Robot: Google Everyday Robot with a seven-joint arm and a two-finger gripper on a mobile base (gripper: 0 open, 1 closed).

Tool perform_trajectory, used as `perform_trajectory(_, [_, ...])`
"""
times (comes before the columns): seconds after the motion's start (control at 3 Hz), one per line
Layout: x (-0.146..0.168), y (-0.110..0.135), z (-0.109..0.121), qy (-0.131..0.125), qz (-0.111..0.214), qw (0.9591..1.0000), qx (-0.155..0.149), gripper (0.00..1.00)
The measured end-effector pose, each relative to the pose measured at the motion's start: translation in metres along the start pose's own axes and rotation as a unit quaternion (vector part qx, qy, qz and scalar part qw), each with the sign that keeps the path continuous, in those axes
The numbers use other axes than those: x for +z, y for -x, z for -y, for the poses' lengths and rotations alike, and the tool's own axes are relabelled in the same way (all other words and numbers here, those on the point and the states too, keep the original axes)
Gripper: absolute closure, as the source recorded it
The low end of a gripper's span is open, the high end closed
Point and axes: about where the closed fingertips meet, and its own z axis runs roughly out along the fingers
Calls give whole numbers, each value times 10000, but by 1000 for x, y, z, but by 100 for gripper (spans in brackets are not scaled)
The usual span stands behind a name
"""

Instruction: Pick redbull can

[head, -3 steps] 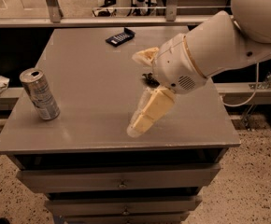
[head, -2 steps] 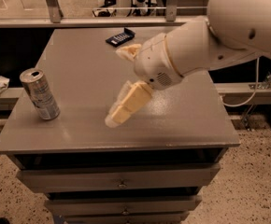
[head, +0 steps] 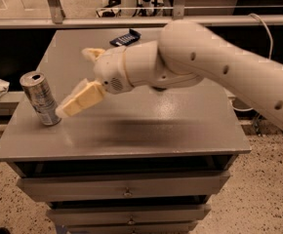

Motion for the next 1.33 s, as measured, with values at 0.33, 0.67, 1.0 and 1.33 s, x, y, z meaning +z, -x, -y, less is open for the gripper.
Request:
perform_trajectory(0.33, [31,1,1,57,327,9992,204,0])
perform_trajectory(0.67, [60,3,-8,149,581,9975,379,0])
perform_trajectory(1.0, [86,9,-18,222,741,9962,406,0])
perform_trajectory(1.33, [110,11,-25,254,793,9956,420,14])
